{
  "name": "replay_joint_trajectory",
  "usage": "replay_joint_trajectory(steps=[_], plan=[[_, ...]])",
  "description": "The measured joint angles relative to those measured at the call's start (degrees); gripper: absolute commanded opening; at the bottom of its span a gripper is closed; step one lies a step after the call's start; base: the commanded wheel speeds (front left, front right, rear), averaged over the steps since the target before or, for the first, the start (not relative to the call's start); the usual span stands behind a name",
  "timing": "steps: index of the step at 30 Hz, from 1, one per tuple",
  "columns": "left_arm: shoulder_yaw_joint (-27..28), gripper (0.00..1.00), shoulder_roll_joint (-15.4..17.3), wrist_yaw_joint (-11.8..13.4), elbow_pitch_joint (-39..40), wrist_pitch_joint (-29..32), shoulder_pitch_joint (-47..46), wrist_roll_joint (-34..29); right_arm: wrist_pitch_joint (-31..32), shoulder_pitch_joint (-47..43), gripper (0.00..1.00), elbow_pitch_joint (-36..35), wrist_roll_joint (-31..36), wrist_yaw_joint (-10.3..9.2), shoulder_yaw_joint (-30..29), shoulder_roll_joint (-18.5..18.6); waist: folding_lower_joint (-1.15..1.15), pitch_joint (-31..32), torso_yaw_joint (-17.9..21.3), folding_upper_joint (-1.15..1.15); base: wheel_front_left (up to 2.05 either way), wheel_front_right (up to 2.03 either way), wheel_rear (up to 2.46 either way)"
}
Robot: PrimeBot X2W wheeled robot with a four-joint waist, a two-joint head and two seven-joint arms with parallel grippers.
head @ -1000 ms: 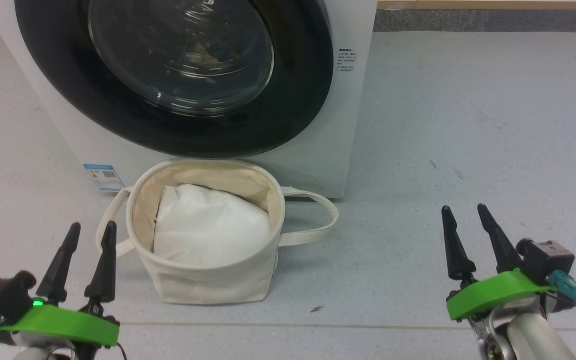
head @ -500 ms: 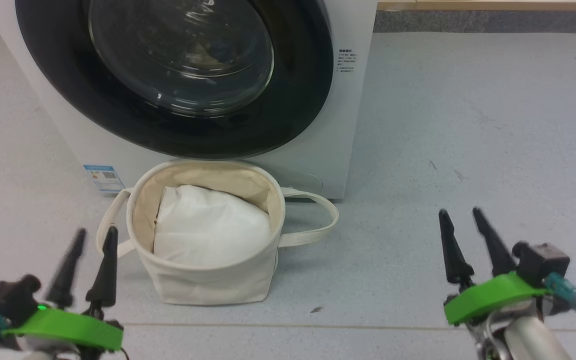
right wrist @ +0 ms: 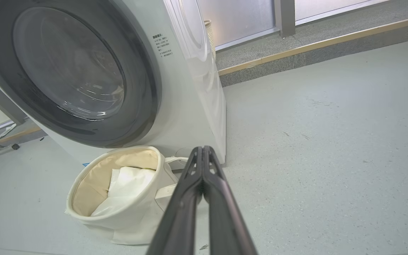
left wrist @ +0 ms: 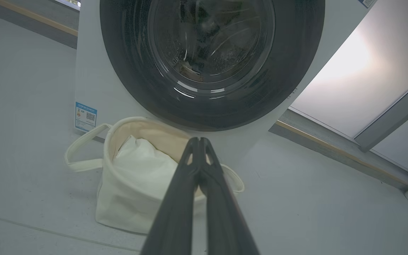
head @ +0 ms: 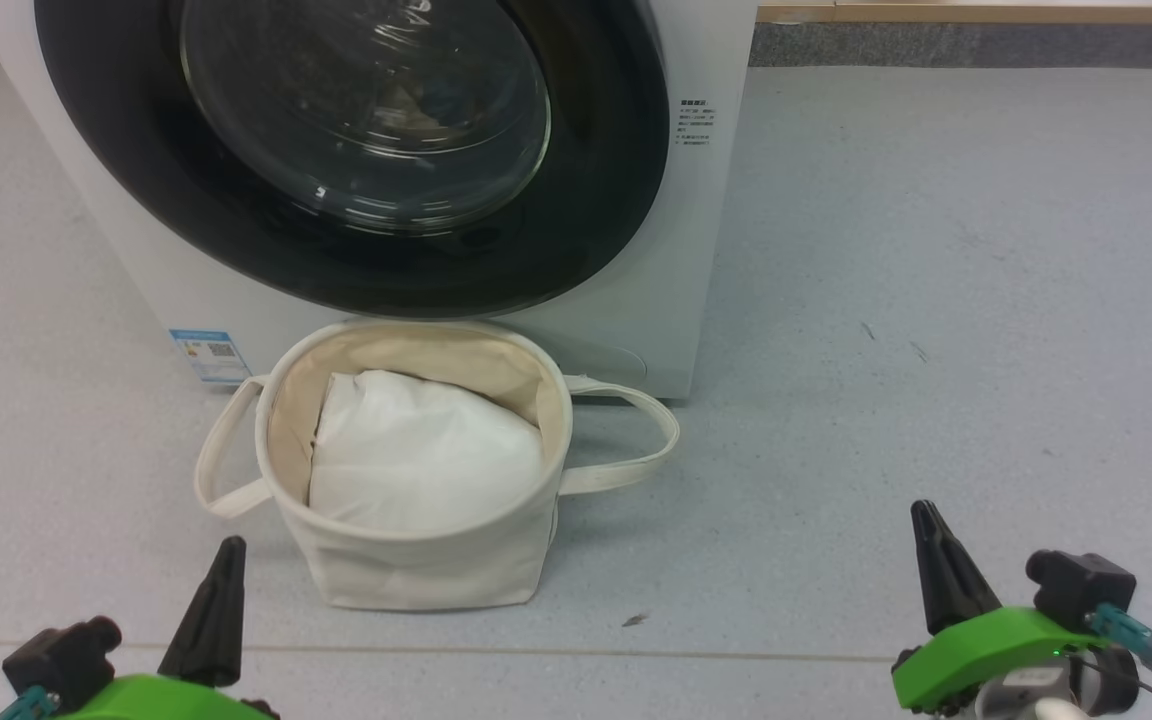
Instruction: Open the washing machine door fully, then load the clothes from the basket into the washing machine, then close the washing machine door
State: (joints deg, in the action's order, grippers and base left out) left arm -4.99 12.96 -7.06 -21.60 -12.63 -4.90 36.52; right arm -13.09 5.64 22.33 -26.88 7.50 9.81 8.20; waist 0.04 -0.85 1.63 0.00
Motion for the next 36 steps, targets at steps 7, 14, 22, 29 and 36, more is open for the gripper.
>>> replay_joint_trajectory(steps=[7,14,22,29,36], plan=[[0.42,0.00,-0.46,0.00,0.25,1.01,0.00,2.81,1.05,0.00,0.00,-0.27,-3.41,0.00,-0.93,-0.26,-0.02,-0.01,-0.08,0.00,0.00,0.00,0.00],[0.91,0.00,-1.12,0.00,0.62,2.19,0.00,6.23,2.00,0.00,0.00,-0.67,-7.43,0.00,-1.83,-0.43,-0.03,0.03,-0.18,0.00,0.00,0.00,0.00],[1.71,0.00,-1.89,0.00,0.91,3.48,0.01,10.01,3.33,-0.01,0.00,-1.07,-11.99,0.00,-3.05,-0.74,-0.03,0.08,-0.30,0.00,0.00,0.00,0.00],[2.22,0.00,-2.44,0.00,1.19,4.56,0.01,13.45,4.45,-0.01,0.00,-1.52,-15.92,0.00,-3.99,-0.92,-0.03,0.12,-0.40,0.00,0.00,0.00,0.00],[2.71,0.00,-3.08,-0.01,1.54,5.84,0.02,16.73,5.56,-0.03,0.00,-1.86,-19.85,0.00,-5.09,-1.32,-0.03,0.17,-0.50,0.00,0.00,0.00,0.00]])
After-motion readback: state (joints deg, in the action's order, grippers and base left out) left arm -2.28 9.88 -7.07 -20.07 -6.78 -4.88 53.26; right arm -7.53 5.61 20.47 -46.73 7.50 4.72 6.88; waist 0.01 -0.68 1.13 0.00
